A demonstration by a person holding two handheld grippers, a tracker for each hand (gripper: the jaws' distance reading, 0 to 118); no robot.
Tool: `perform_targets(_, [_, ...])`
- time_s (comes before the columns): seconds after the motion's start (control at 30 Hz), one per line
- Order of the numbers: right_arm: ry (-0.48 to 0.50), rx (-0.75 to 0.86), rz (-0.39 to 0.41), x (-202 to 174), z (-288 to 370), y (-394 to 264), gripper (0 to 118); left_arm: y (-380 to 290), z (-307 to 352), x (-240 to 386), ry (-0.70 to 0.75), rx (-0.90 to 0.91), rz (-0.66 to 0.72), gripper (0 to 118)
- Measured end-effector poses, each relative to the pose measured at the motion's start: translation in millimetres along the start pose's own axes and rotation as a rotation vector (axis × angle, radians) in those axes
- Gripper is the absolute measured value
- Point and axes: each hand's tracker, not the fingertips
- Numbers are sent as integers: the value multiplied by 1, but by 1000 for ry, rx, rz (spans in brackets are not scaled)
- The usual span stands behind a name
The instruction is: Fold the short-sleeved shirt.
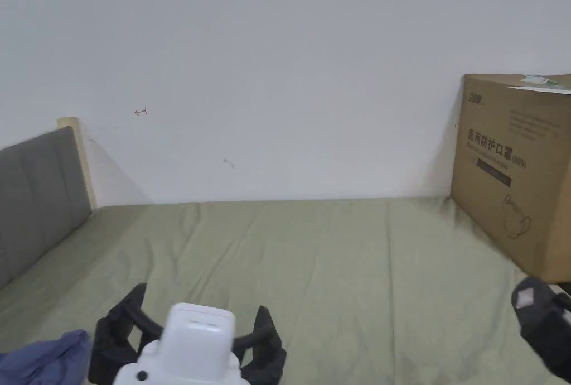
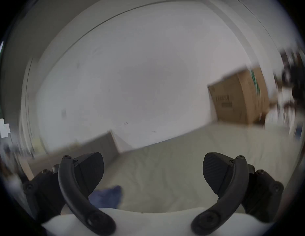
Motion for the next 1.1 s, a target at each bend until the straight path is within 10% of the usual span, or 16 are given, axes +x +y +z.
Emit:
perform_targets(0.13, [8,86,335,-39,12,-11,118,-10,5,-10,28,29,185,116])
perform_targets(0.5, [71,-60,206,-35,18,-42,118,-14,11,-4,0,7,113,115])
perform_targets(1.1, [68,-1,257,-37,18,-33,118,-7,8,-10,17,27,171,115])
